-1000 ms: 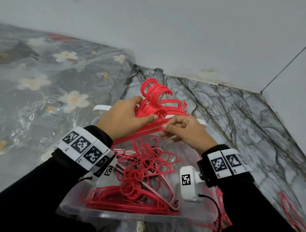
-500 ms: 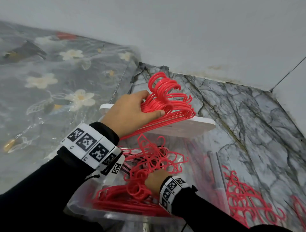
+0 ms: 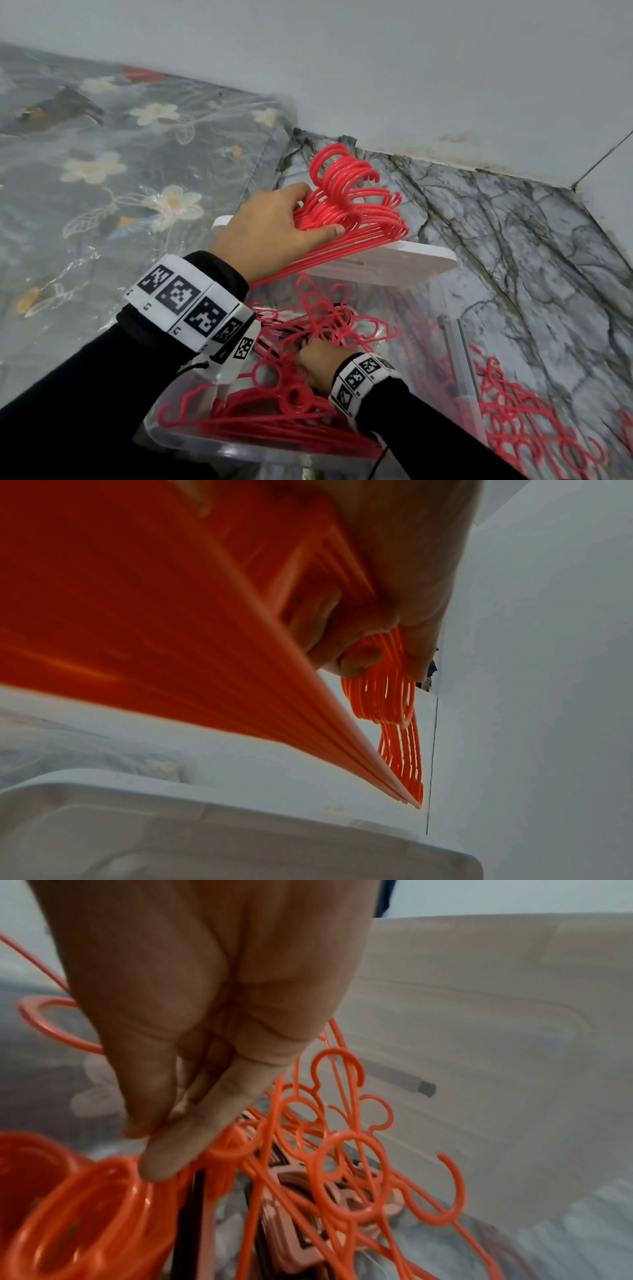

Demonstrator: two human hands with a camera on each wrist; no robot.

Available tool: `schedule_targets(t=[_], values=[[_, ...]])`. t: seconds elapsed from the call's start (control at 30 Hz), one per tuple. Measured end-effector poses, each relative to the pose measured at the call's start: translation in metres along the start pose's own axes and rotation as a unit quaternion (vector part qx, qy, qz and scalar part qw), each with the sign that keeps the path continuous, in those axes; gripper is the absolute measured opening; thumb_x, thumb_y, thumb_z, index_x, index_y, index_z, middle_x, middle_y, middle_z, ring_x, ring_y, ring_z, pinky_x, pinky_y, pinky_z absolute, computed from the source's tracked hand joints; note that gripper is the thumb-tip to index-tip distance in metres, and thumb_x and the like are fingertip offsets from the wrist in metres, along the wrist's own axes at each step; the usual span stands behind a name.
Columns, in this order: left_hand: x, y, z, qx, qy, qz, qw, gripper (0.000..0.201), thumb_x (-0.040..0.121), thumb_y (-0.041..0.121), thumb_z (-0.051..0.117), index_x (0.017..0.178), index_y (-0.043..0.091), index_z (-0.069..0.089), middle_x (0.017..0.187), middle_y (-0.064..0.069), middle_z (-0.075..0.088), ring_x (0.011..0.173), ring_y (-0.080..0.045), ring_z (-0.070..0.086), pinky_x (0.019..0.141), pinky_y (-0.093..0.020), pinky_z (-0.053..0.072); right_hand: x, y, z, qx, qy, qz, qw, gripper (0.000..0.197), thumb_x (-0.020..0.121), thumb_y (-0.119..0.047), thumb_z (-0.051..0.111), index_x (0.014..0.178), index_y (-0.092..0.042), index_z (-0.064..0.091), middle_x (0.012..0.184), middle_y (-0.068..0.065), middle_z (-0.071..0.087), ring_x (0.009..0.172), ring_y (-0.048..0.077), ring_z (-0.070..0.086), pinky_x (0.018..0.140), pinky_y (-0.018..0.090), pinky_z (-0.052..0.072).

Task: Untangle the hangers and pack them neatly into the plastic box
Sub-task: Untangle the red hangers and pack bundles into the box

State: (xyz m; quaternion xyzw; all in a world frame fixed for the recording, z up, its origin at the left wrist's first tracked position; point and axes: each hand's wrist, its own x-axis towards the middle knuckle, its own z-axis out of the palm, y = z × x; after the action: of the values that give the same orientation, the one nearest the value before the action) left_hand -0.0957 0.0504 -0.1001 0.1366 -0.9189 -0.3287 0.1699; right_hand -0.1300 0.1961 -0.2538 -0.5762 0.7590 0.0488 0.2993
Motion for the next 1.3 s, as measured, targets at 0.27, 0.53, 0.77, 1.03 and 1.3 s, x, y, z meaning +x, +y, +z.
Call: schedule_targets(t=[0.27,0.53,0.77,1.03,1.3], values=[[0.000,0.002,-0.011,-0.006,0.023,-0.005,1.000,0.043,0.073,0.063,0.063,0.089,0.024,0.060,0.077,0.009,0.065,0.070,-0.007,0.061,0.067,-0.035,0.049,-0.015,0.002,-0.036,0.072,0.078,-0.008,0.994,0.013,0.080,-0.009,0.066,0.092,-0.007,0.063,0.095,0.012,0.067,0.093,0.028,0.060,0.069,0.026,0.034],[-0.001,0.001,-0.017,0.004,0.009,0.004,1.000,0.055,0.064,0.070,0.066,0.094,0.025,0.060,0.079,0.008,0.066,0.072,-0.008,0.063,0.069,-0.036,0.052,-0.082,0.030,-0.098,0.007,0.194,0.035,0.980,0.009,0.080,-0.018,0.067,0.082,-0.014,0.059,0.088,0.001,0.066,0.084,0.019,0.059,0.072,0.032,0.042],[0.000,-0.002,-0.010,0.015,-0.070,0.002,0.997,0.079,0.041,0.085,0.058,0.093,0.026,0.060,0.080,0.005,0.069,0.073,-0.013,0.065,0.072,-0.043,0.052,-0.120,0.053,-0.126,-0.005,0.349,0.070,0.934,0.007,0.081,-0.021,0.071,0.083,-0.018,0.065,0.078,-0.008,0.058,0.074,0.013,0.056,0.069,0.029,0.043],[-0.002,0.000,0.002,-0.017,-0.074,0.003,0.997,0.069,0.052,0.089,0.055,0.089,0.030,0.060,0.076,0.009,0.067,0.070,-0.008,0.062,0.073,-0.039,0.052,-0.124,0.058,-0.128,0.028,0.407,0.098,0.908,0.005,0.081,-0.020,0.071,0.082,-0.019,0.066,0.077,-0.008,0.061,0.069,0.008,0.054,0.067,0.027,0.044],[-0.006,0.003,0.010,-0.002,-0.090,0.015,0.996,0.040,0.067,0.061,0.067,0.093,0.032,0.059,0.077,0.011,0.068,0.067,0.004,0.061,0.067,-0.028,0.050,-0.119,0.058,-0.124,0.008,0.427,0.146,0.892,0.021,0.081,-0.022,0.068,0.098,-0.016,0.057,0.097,0.000,0.056,0.092,0.018,0.055,0.077,0.032,0.045]])
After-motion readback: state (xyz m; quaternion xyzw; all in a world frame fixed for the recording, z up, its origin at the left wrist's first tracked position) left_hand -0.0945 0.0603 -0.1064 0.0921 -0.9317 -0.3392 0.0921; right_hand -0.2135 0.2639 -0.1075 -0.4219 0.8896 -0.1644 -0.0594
